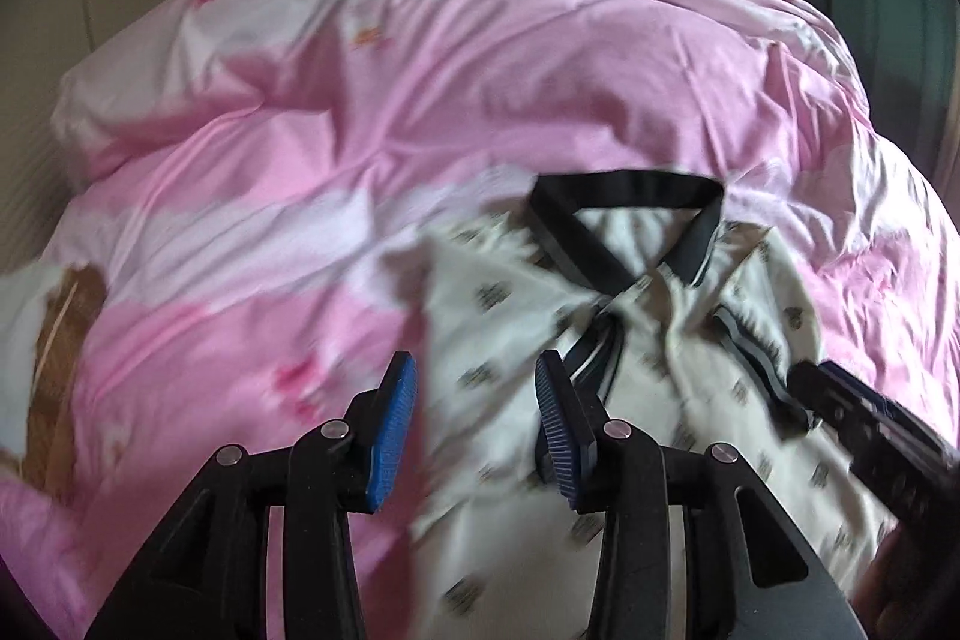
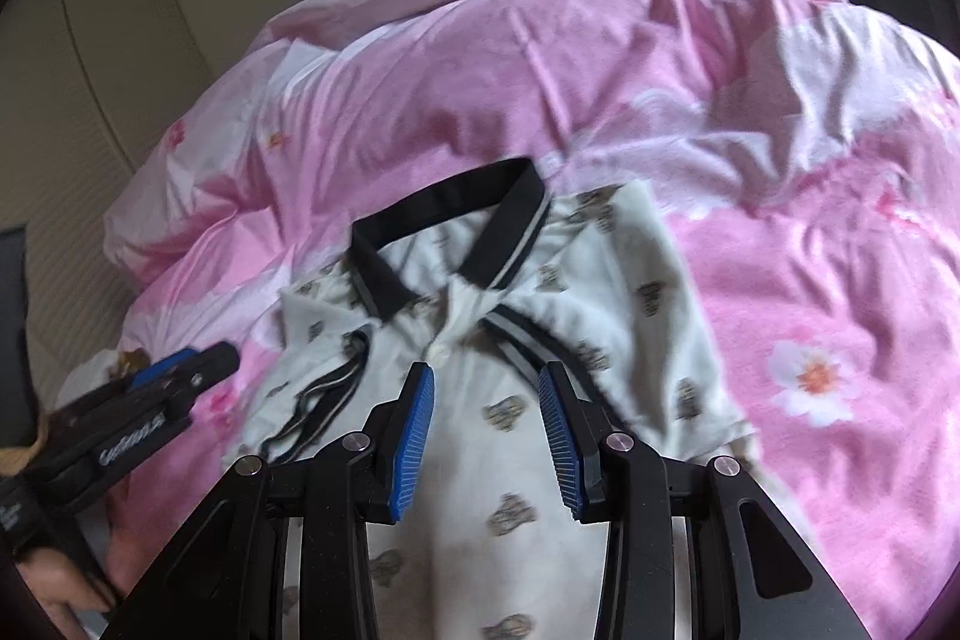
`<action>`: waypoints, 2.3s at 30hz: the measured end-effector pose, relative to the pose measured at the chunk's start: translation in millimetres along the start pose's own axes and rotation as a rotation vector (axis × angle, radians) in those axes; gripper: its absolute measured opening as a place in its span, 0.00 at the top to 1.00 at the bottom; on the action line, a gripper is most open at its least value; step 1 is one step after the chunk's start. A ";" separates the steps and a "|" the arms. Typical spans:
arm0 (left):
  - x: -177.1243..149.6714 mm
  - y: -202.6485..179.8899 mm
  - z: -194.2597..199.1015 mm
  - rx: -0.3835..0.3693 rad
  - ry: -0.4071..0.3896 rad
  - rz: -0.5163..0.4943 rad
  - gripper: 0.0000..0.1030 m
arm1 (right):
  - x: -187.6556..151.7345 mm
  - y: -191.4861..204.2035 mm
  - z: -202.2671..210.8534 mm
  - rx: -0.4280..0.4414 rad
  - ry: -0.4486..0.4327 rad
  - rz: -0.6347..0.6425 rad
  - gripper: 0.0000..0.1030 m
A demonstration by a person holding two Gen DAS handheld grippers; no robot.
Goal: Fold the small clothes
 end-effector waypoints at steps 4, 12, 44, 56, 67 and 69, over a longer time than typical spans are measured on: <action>-28.5 19.5 9.2 0.017 0.001 0.045 0.60 | -19.8 24.6 -10.3 0.060 0.062 0.019 0.63; -58.7 41.7 15.7 0.041 -0.007 0.093 0.60 | -60.8 88.1 -26.5 0.209 0.165 0.135 0.64; -55.5 16.4 11.1 0.006 -0.004 0.074 0.60 | -90.8 62.3 -48.9 0.223 0.293 0.100 0.93; 26.1 12.5 -64.2 -0.125 -0.004 -0.002 0.61 | -24.0 53.1 -66.4 0.119 0.183 0.110 0.58; 31.9 21.4 -123.5 -0.261 0.060 0.050 0.73 | -11.3 57.8 -105.9 0.072 0.209 0.123 0.59; 34.5 20.9 -127.0 -0.280 0.055 0.049 0.90 | -10.6 58.7 -107.7 0.074 0.203 0.124 0.64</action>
Point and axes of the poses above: each gripper's, at about its wrist camera, not at the fingertips, and z roughly against the way its jaws point, y to its left, x to its top, the point moved 9 cm from there along -z, roughly the way its jaws point, and after that the axes turned 12 degrees about -z, right-handed, at the moved point
